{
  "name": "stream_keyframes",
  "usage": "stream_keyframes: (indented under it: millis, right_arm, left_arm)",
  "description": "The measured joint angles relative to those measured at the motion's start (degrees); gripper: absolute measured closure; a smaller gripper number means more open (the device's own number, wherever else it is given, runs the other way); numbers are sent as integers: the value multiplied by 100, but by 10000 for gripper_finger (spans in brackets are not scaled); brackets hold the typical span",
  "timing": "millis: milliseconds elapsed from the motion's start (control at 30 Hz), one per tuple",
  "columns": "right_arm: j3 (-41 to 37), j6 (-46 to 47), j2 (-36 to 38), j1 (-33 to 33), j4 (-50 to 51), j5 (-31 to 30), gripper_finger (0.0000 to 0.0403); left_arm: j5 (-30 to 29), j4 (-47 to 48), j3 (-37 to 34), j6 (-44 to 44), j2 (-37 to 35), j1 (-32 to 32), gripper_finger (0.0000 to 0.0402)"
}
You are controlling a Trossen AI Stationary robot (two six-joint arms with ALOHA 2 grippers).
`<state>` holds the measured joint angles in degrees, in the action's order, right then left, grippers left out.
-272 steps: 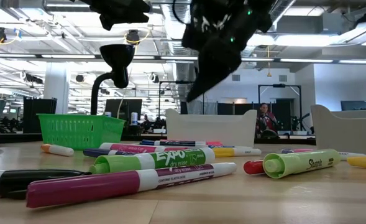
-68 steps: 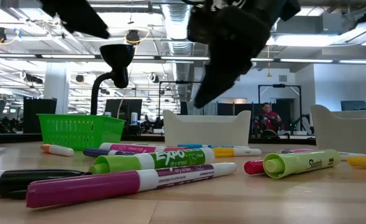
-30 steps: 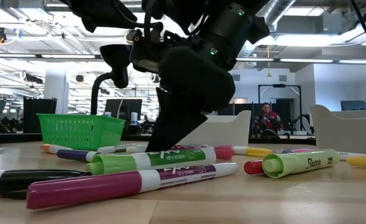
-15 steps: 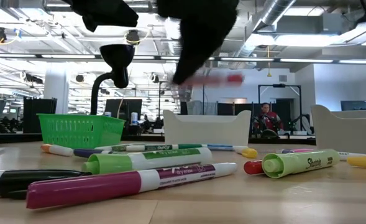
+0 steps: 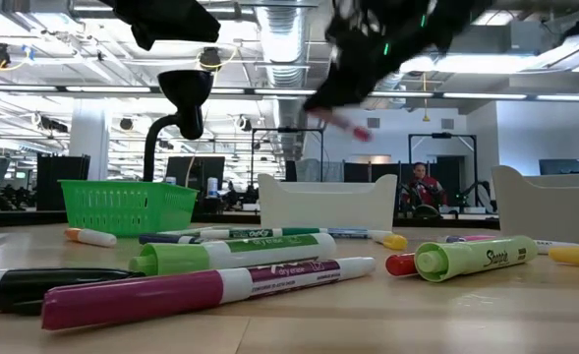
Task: Pick & Place Markers
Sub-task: Put the big pink marker pen into the white bin
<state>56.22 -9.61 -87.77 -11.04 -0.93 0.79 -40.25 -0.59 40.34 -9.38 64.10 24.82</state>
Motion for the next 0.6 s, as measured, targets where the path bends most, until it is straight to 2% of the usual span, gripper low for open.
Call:
stream_keyframes:
  millis: [167, 367, 600]
  right_arm:
    - [-130, 94, -744, -610, -249, 59, 333]
    - [177, 62, -1556, -709, -249, 225, 330]
    - [598, 60, -1849, -711, 216, 182, 284]
  left_arm:
    - [0, 3, 0, 2, 0, -146, 298]
    - [0, 4, 0, -3, 0, -350, 298]
    - [0, -1, -24, -4, 2, -430, 298]
